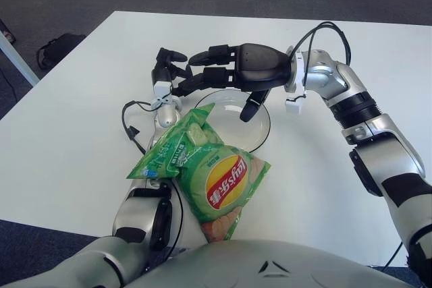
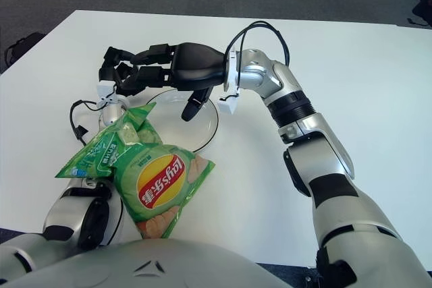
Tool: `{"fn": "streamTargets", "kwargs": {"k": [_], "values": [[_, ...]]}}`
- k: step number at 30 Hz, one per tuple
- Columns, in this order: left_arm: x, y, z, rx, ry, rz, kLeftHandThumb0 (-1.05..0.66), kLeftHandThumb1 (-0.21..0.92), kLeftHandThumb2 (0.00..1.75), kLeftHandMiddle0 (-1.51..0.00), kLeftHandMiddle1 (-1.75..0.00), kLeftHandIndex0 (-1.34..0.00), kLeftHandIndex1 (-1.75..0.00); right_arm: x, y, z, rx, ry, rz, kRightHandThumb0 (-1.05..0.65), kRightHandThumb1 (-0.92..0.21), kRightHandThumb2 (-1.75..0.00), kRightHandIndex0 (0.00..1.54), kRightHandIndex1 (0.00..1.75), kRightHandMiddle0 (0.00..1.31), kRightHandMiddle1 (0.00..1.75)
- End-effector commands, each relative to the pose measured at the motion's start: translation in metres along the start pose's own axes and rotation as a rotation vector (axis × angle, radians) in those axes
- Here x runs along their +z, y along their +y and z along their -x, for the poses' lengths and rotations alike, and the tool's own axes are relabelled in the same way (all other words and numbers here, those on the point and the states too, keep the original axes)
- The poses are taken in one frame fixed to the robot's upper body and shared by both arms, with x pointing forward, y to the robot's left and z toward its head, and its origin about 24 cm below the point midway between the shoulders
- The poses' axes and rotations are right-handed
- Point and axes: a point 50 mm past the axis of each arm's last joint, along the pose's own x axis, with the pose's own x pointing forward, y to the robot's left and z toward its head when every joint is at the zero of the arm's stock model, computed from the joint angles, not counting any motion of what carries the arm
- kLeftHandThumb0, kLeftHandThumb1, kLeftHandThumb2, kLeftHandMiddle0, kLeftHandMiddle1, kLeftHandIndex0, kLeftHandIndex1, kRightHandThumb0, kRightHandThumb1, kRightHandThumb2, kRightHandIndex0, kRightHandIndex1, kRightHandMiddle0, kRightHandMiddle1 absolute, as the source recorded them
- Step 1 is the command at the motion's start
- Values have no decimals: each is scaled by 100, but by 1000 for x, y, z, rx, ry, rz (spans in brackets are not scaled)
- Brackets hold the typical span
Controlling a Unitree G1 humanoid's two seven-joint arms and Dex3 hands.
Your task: Put the snack into the plate.
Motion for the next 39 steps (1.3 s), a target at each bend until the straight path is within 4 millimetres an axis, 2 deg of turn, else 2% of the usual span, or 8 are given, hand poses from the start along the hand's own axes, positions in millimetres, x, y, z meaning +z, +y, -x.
{"fn": "streamTargets", "kwargs": {"k": [1, 39], "values": [[-6, 0, 7, 5, 19, -3, -44, 46, 113, -68, -175, -50, -175, 0, -3, 2, 6, -2, 23, -55, -70, -72, 10, 7, 0, 37], [-9, -8, 7, 2, 30, -5, -44, 46, 113, -68, -175, -50, -175, -3, 0, 10, 9, 7, 19, -55, -70, -72, 11, 5, 0, 37]]}}
